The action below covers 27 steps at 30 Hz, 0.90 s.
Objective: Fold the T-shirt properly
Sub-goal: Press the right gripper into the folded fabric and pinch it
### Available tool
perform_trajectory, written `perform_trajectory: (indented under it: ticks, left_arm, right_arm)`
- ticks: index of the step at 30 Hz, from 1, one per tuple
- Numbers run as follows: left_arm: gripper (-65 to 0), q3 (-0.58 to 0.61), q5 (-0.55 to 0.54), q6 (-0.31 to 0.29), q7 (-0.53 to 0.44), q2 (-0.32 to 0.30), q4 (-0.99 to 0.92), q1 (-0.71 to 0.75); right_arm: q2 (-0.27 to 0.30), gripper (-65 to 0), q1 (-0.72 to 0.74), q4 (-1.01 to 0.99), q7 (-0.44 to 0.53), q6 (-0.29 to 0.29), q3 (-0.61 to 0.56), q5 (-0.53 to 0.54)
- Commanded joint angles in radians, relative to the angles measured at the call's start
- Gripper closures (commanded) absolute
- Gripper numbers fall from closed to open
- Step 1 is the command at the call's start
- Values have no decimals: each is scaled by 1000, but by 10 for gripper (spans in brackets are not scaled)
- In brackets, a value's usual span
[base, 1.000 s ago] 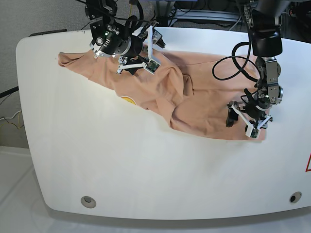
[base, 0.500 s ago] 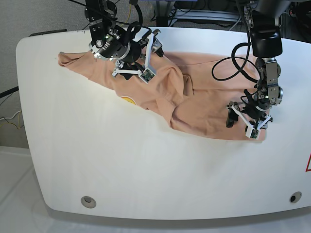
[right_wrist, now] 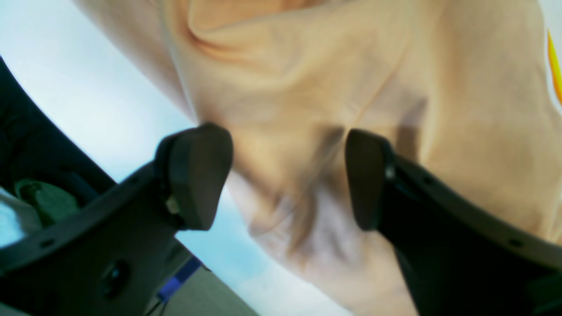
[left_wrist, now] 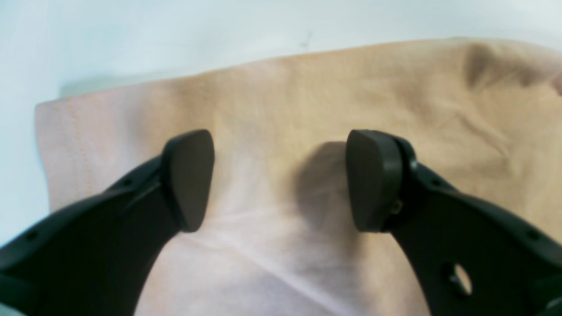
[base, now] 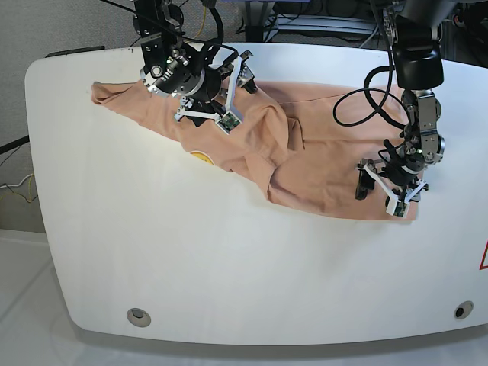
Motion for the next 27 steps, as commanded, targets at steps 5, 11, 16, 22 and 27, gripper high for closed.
perform_trajectory:
  ticks: [5, 11, 16, 22, 27]
  left_arm:
    - [-442, -3, 5, 1, 26, -11, 9, -9]
    - [-442, -1, 5, 1, 26, -9, 9, -9]
    - [-442, -1, 5, 1, 26, -8, 9, -9]
    - [-442, -1, 5, 1, 26, -8, 9, -9]
    - [-442, -3, 5, 1, 26, -9, 9, -8]
  right_arm:
    - [-33, -425, -32, 29, 20, -1, -2, 16]
    - [-55, -425, -44, 34, 20, -3, -19, 14]
    - [-55, -425, -43, 34, 20, -34, -37, -18]
    - [-59, -425, -35, 29, 23, -51, -45, -70]
    - [-59, -425, -35, 28, 52, -51, -63, -119]
